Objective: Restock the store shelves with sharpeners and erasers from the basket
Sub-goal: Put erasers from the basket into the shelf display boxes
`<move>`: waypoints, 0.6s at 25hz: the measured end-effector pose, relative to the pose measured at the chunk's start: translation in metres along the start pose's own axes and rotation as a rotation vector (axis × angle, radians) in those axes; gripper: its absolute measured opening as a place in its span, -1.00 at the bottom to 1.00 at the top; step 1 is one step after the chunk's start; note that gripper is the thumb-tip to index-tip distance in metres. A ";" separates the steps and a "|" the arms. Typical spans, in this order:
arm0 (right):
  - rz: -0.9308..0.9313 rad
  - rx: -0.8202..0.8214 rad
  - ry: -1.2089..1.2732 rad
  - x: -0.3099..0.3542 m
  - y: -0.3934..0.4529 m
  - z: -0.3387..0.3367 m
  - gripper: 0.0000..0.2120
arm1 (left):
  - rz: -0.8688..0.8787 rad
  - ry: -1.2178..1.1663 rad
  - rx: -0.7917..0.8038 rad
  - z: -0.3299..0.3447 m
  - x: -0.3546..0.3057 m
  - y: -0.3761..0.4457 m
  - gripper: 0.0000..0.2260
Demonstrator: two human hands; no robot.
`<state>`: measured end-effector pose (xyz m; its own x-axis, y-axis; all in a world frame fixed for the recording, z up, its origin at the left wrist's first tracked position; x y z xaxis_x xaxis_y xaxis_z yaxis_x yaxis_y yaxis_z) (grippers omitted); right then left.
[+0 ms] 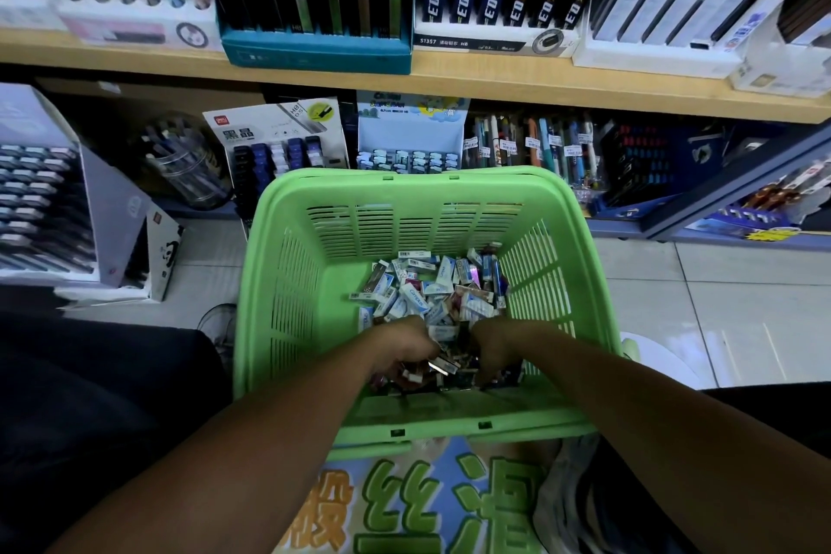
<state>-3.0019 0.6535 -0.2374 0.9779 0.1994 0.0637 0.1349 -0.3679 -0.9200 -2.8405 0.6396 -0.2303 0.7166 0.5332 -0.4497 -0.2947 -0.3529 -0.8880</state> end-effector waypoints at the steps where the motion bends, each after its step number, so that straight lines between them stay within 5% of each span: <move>1: -0.010 0.003 0.011 0.000 0.002 0.002 -0.31 | 0.024 0.070 -0.007 0.001 -0.001 -0.001 -0.92; 8: -0.077 0.043 0.108 0.002 0.005 0.003 -0.44 | 0.076 0.239 0.015 0.005 0.002 0.005 -0.72; 15: -0.094 0.003 0.097 0.018 0.011 0.010 -0.40 | 0.073 0.270 -0.016 0.002 0.002 0.011 -0.74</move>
<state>-2.9845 0.6617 -0.2502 0.9718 0.1441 0.1866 0.2263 -0.3494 -0.9092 -2.8436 0.6381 -0.2411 0.8372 0.2823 -0.4685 -0.3430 -0.3963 -0.8516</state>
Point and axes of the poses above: each hand's wrist, its own y-axis towards the middle knuckle, its own z-axis out of the palm, x = y × z, the point moved 1 cm from there along y, towards the middle knuckle, and after that the axes turned 11 degrees about -y, right-handed, at the moved point
